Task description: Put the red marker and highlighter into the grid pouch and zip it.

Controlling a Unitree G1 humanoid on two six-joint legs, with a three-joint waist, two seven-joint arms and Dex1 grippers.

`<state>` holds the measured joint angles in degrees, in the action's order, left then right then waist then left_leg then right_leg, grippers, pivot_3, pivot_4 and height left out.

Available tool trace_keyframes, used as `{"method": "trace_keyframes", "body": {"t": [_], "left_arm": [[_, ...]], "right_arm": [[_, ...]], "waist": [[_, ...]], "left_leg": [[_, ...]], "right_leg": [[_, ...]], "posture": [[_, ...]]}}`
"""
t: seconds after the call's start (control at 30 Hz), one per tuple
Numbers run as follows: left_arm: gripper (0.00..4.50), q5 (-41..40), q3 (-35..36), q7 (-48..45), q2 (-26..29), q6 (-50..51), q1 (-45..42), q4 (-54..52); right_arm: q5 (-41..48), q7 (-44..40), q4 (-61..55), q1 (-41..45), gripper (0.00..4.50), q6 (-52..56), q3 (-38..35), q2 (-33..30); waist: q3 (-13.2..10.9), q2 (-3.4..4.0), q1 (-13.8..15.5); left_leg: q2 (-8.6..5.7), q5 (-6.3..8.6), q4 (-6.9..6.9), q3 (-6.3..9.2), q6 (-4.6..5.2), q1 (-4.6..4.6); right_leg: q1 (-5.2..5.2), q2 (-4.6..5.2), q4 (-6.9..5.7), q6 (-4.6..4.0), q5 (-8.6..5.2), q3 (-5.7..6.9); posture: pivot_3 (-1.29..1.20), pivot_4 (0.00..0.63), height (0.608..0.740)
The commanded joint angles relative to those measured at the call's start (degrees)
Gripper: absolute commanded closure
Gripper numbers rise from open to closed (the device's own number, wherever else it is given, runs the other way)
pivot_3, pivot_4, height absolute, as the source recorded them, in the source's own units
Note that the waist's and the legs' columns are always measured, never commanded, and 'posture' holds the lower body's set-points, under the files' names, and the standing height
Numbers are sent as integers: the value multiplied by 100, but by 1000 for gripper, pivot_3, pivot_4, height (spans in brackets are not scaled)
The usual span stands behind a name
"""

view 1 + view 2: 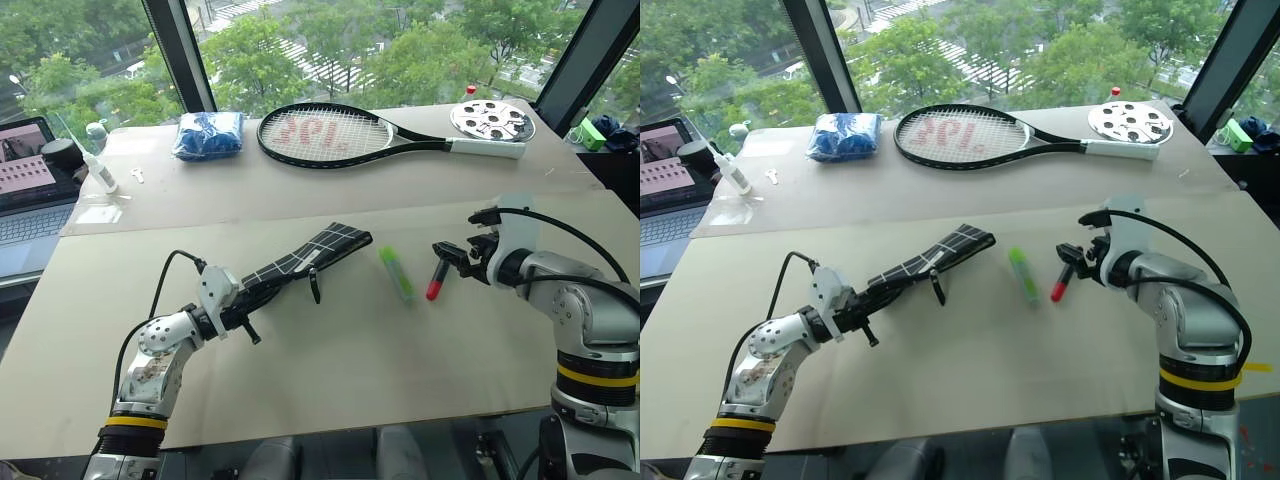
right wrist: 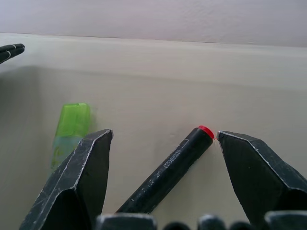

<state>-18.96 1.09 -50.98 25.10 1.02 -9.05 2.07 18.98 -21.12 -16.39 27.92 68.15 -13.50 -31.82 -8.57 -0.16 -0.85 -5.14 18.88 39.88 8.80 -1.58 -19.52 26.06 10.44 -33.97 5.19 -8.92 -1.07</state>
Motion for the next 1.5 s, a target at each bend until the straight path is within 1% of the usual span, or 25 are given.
{"method": "trace_keyframes", "body": {"t": [0.03, 0.23, 0.47, 0.57, 0.63, 0.73, 0.8, 0.83, 0.9, 0.97, 1.03, 1.13, 1.23, 1.3, 1.4, 1.5], "left_arm": [[4500, 20, 16, -18, 3, -165, -61, -8], [4500, -18, 57, 43, -70, -144, -37, -10], [4500, -48, 81, 61, -81, -86, -37, -60], [4500, -66, 112, 65, -66, -74, -72, -53], [4500, -76, 134, 69, -55, -66, -91, -53], [4500, -83, 152, 72, -44, -61, -101, -54], [4500, -82, 152, 66, -38, -66, -107, -46], [4500, -84, 150, 62, -36, -64, -112, -44], [4500, -89, 147, 58, -34, -61, -116, -44], [4500, -107, 126, 18, -24, -32, -142, -33], [4500, -114, 116, -9, -15, -15, -165, -18], [4500, -124, 109, -24, -12, 13, -199, -10], [4500, -121, 95, -39, -14, 24, -220, 2], [4500, -118, 80, -44, -16, 38, -220, -19], [4500, -117, 73, -51, -18, 46, -223, -27], [4500, -109, 57, -41, -29, 52, -207, -56]], "right_arm": [[26, 163, -244, -154, 635, 35, -119, 86], [-38, 440, -209, -617, 635, -74, 44, 442], [-157, 579, 108, -830, 635, -254, 236, 562], [-257, 588, 182, -922, 1358, -391, 361, 528], [-342, 554, 209, -983, 2101, -514, 436, 458], [-428, 502, 244, -1031, 3044, -659, 497, 357], [-553, 432, 300, -1011, 3799, -868, 600, 206], [-636, 418, 373, -945, 3980, -1037, 631, 117], [-714, 410, 467, -870, 3982, -1234, 657, 27], [-762, -7, 574, -465, 3982, -2086, 694, -264], [-712, -299, 660, -232, 3982, -2485, 712, -414], [-704, -1385, 324, 70, 3982, -3776, 1000, -925], [-819, -2354, 63, 79, 3982, -4766, 1427, -1412], [-1050, -3006, -97, -9, 3982, -5465, 1797, -1820], [-1352, -3566, -100, -66, 3982, -6227, 2104, -2194], [-1680, -3758, 144, 68, 3982, -6831, 2267, -2317]], "waist": [[0, 0, 0], [0, 0, -1], [0, 0, -1], [1, -1, 0], [0, -1, 0], [0, -1, -1], [0, -1, -1], [0, -1, -1], [0, -1, -1], [-1, 0, -2], [-2, 2, -9], [-3, 1, -24], [-3, 0, -25], [-5, -7, -22], [-8, -11, -1], [-9, -12, 3]], "left_leg": [[0, 0, 0, 0, 0, 0], [0, 0, 0, 0, 0, 1], [1, 0, -1, 0, 0, 14], [1, 1, -1, 0, 2, 27], [3, 3, -1, 0, 6, 37], [6, 8, -4, 1, 14, 56], [7, 8, -4, 1, 14, 60], [7, 8, -4, 1, 14, 60], [6, 8, -4, 1, 14, 60], [6, 8, -2, 1, 14, 61], [4, 8, -4, -1, 14, 56], [6, 7, -6, -1, 13, 53], [10, 8, -12, -1, 14, 53], [11, 9, -13, 0, 15, 51], [7, 10, -3, 0, 17, 40], [5, 10, -2, 0, 17, 37]], "right_leg": [[0, 0, 0, 0, 0, 0], [-2, 0, 0, 0, 0, 0], [-13, -1, 1, 0, 1, 0], [-36, -1, 7, 0, 0, 2], [-54, -3, 14, 1, 1, 5], [-82, -5, 33, 3, 0, 10], [-87, -5, 36, 4, 0, 10], [-89, -5, 36, 4, 0, 10], [-90, -5, 39, 6, 1, 10], [-92, -5, 56, 7, 2, 10], [-89, -5, 77, 12, 9, 9], [-87, -7, 82, 13, 9, 9], [-89, -9, 84, 14, 9, 13], [-93, -10, 83, 16, 10, 18], [-92, -7, 86, 27, 18, 18], [-90, -6, 88, 29, 21, 18]], "posture": [[0, 150, 740], [0, 150, 740], [0, 150, 740], [0, 150, 740], [0, 150, 740], [0, 150, 740], [0, 150, 740], [0, 150, 740], [0, 150, 740], [0, 150, 740], [0, 150, 740], [0, 150, 740], [0, 150, 740], [0, 150, 740], [0, 150, 740], [0, 150, 740]]}}
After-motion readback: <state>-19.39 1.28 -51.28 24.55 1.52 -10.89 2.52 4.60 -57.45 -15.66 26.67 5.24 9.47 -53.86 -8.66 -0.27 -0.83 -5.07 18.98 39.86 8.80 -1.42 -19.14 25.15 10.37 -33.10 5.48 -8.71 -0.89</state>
